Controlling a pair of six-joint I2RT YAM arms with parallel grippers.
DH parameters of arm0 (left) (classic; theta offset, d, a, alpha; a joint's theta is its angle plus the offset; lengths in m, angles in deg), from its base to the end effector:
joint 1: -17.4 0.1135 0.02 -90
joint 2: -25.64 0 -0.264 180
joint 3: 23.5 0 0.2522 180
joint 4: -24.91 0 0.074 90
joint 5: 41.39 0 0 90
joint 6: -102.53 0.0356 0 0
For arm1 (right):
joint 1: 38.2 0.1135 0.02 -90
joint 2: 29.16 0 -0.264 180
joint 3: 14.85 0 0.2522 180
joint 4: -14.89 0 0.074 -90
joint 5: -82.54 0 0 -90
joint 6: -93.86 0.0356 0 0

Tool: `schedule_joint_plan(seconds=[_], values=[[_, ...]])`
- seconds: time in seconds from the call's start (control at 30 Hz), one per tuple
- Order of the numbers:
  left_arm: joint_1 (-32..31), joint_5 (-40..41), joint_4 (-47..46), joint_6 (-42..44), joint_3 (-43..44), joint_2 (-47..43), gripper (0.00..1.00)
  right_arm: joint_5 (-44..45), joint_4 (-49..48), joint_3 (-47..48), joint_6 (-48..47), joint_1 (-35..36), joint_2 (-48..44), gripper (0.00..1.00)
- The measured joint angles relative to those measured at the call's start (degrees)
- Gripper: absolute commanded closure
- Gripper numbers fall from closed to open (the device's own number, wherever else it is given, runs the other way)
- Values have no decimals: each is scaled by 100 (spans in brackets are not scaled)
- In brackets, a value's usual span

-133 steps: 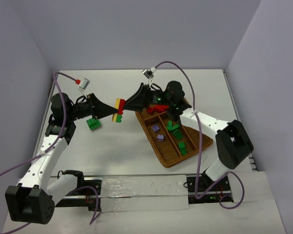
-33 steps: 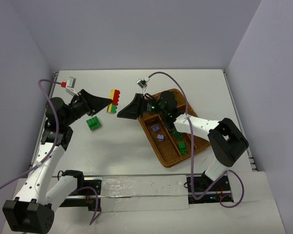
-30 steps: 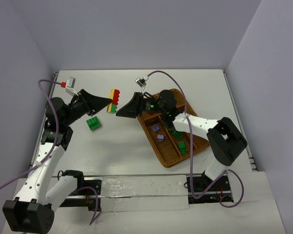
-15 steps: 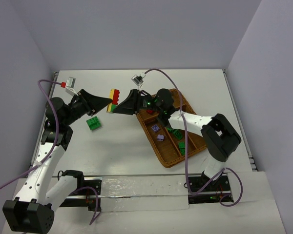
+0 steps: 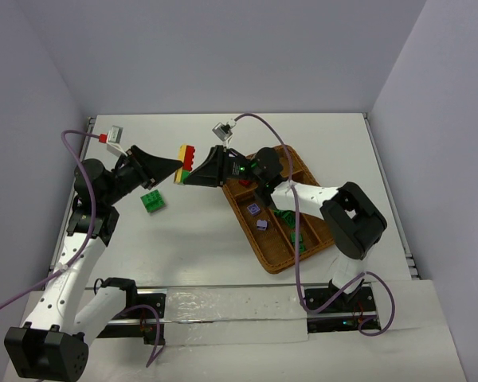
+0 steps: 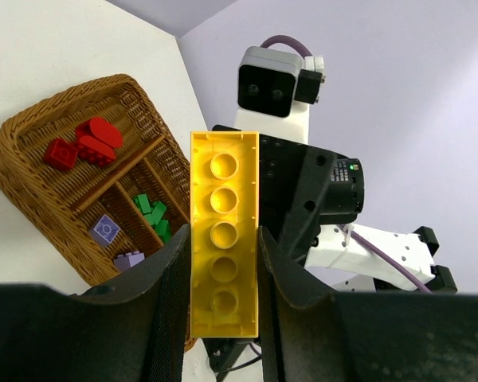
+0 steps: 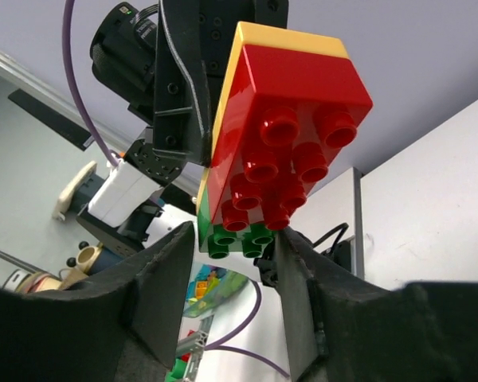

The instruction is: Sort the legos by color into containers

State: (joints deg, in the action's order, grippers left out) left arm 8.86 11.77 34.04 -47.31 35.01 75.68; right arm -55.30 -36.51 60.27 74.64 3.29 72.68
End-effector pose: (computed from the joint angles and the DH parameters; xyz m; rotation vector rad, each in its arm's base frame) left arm 0.1970 -0.0512 0.3518 -0.2296 1.7612 -1.4019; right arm 0.2734 0.2771 0.2994 -0.5604 1.5367 2.0749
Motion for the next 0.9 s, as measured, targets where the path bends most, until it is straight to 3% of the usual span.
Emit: schedule_joint_plan(seconds=[0.07,0.1,0.13,0.17,0.27,0.3,0.37,0.5,0.57,0.73,0.9], values=[[0,-3,-24,7,0,-5,100,-1,1,0,35,0,3,65],[0,-4,-38,20,0,-10,100,-2,-3,0,65,0,8,75],[0,-2,-45,34,2,-18,100,-1,-9,2,116,0,15,76],[0,0,-42,50,2,-22,100,-9,-35,2,136,0,23,86],[0,-1,-38,97,2,-31,100,-15,-61,2,168,0,42,95],[0,-2,-38,115,2,-33,100,-17,-68,2,177,0,46,95],[0,-2,-17,172,7,-33,87,-20,-81,2,182,0,59,98],[0,-6,140,306,84,-18,47,-37,-83,2,184,0,72,100],[0,0,214,377,135,6,38,-36,-94,2,182,0,72,100],[2,17,390,532,157,92,31,-46,-125,2,159,0,72,100],[2,15,427,594,164,107,32,-46,-121,2,136,0,72,100]])
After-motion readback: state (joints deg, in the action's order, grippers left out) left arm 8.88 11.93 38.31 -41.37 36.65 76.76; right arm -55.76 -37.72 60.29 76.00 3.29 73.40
